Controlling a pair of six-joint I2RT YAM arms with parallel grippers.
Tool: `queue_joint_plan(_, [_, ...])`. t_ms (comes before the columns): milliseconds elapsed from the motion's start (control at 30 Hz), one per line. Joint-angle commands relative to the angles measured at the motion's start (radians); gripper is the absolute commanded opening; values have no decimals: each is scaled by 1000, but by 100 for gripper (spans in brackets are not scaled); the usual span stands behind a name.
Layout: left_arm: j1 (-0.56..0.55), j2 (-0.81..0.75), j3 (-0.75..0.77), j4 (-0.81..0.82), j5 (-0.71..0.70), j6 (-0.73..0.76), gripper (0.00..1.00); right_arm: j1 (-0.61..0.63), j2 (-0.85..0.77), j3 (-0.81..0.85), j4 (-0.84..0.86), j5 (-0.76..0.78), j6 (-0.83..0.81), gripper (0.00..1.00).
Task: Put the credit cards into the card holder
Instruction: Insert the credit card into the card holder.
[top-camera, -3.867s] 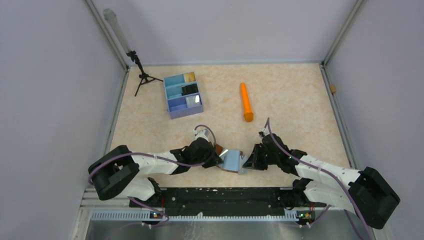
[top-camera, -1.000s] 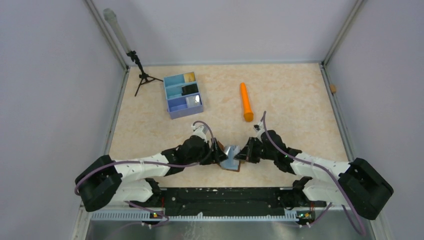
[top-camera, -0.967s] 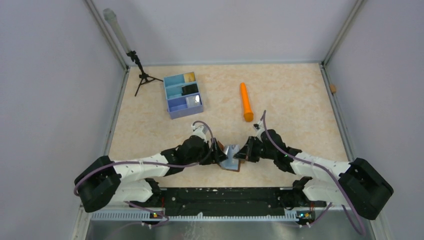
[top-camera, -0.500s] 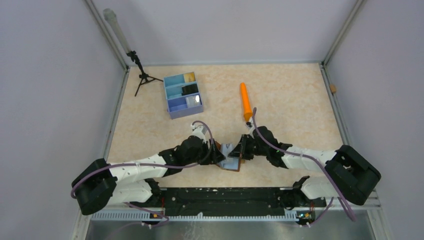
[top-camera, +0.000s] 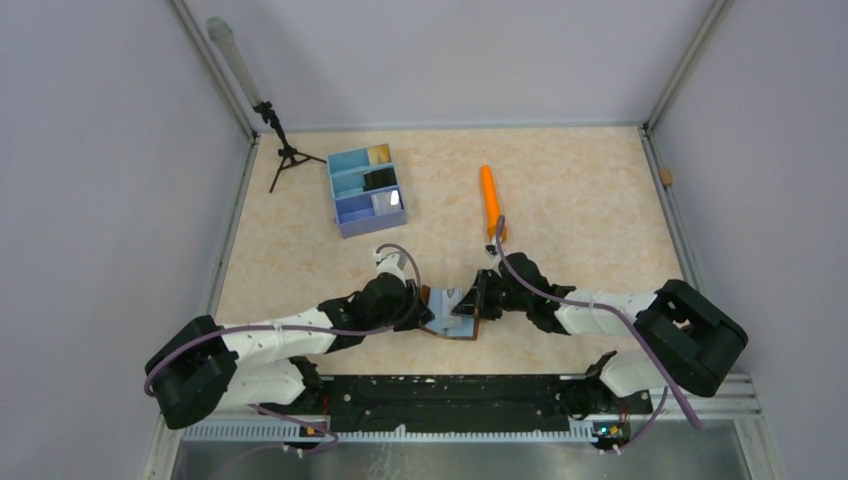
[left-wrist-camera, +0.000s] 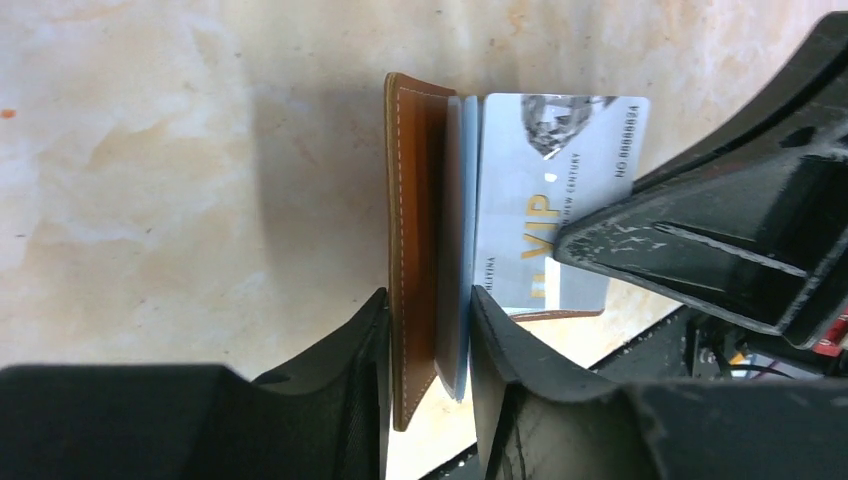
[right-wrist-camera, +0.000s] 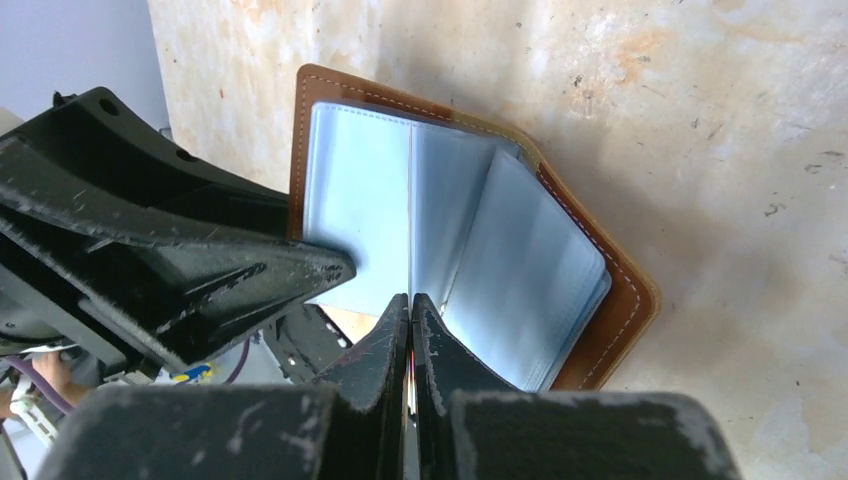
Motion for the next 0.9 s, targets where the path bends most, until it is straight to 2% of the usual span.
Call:
queue_joint_plan(0, [13, 0, -20, -34, -46, -22, 31, 11, -13, 30, 28, 22, -2, 0])
queue_joint_plan(100, [19, 4, -36, -28, -41, -35, 22, 11, -36, 13, 6, 44, 5, 0])
queue_joint_plan(400, [39, 44, -82, 27, -10, -59, 8, 10, -22, -58, 84, 12, 44, 0])
queue_joint_plan(733, [44, 73, -117, 99, 20, -78, 3, 11, 74, -85, 183, -34, 89, 0])
queue_joint_plan(867, [44, 77, -119, 103, 20, -81, 3, 12, 114, -83, 170, -39, 113, 0])
